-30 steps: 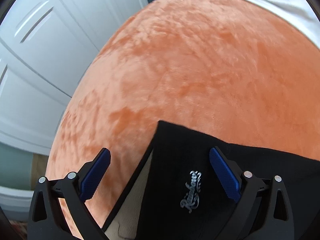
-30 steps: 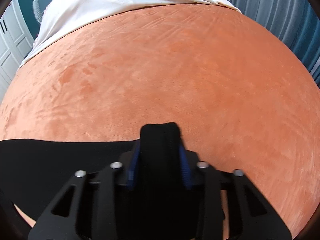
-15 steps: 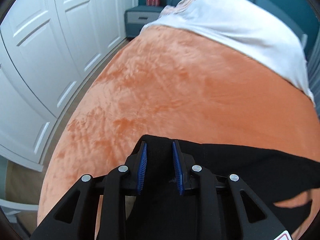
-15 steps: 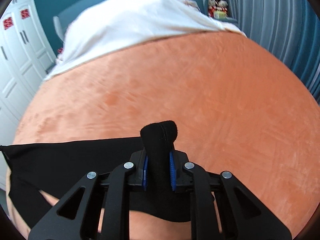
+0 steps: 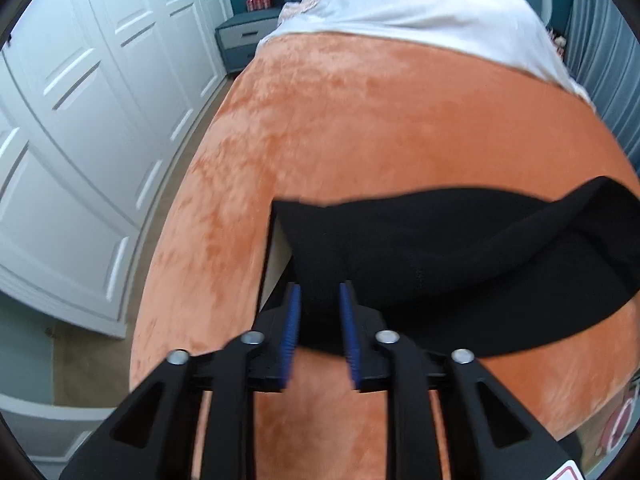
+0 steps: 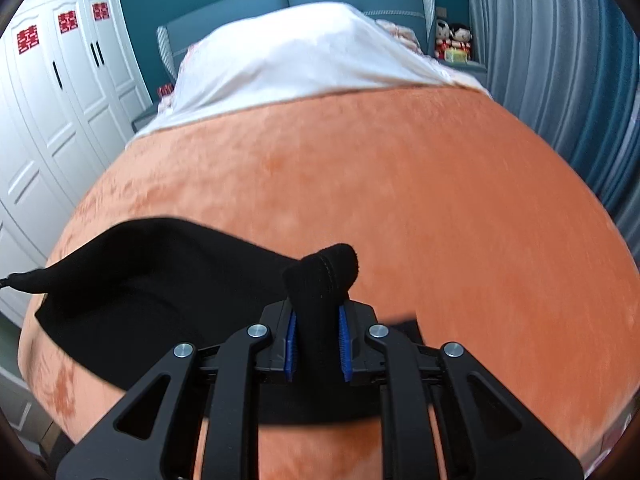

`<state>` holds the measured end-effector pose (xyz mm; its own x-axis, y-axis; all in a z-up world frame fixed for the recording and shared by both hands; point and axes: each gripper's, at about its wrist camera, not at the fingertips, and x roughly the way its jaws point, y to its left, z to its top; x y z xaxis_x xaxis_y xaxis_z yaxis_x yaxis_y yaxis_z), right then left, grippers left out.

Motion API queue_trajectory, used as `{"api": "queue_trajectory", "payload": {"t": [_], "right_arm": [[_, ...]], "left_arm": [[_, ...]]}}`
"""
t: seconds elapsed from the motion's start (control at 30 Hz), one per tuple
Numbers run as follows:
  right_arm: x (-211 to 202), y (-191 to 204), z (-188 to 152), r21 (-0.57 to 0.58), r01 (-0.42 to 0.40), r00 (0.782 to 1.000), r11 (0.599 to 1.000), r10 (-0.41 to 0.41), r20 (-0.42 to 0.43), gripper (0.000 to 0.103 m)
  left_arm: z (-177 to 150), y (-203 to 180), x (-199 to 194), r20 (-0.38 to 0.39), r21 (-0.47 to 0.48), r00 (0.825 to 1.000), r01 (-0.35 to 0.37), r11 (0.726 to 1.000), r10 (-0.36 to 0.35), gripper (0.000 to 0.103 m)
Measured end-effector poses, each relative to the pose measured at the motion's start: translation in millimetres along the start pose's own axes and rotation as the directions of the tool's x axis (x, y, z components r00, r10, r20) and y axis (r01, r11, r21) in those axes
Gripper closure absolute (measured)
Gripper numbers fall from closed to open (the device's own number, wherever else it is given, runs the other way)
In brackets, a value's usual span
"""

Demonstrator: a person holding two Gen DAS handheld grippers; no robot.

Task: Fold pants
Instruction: 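Lift the waistband with both grippers and fold it over onto the leg hems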

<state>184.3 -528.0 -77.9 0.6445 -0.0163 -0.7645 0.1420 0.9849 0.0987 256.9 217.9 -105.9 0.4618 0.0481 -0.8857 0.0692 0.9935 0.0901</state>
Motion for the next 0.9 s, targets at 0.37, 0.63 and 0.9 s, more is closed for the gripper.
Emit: {"api": "queue_trajectory", "payload": {"t": [0.37, 0.63, 0.9], "right_arm": [[34.7, 16.8, -76.9, -0.013, 0.109, 0.983, 0.994, -0.109, -0.150, 0.087], [30.4, 26.0, -70.6, -0.003, 0.127, 0.984, 0.992, -0.126, -0.129, 0.087], [33.4, 33.5, -68.7, -0.006, 0.153, 0.980, 0.988, -0.153, -0.132, 0.087]], "left_arm": [[-65.1, 17.6, 28.1, -0.083, -0.231, 0.996, -0.001, 0.973, -0.019, 0.023], [-42.2, 14.1, 76.5, -0.147, -0.424, 0.982, 0.048, 0.904, -0.121, 0.019], [-33.1, 27.1, 106.9, -0.189, -0.504, 0.968, 0.046, 0.862, -0.163, 0.080]]}}
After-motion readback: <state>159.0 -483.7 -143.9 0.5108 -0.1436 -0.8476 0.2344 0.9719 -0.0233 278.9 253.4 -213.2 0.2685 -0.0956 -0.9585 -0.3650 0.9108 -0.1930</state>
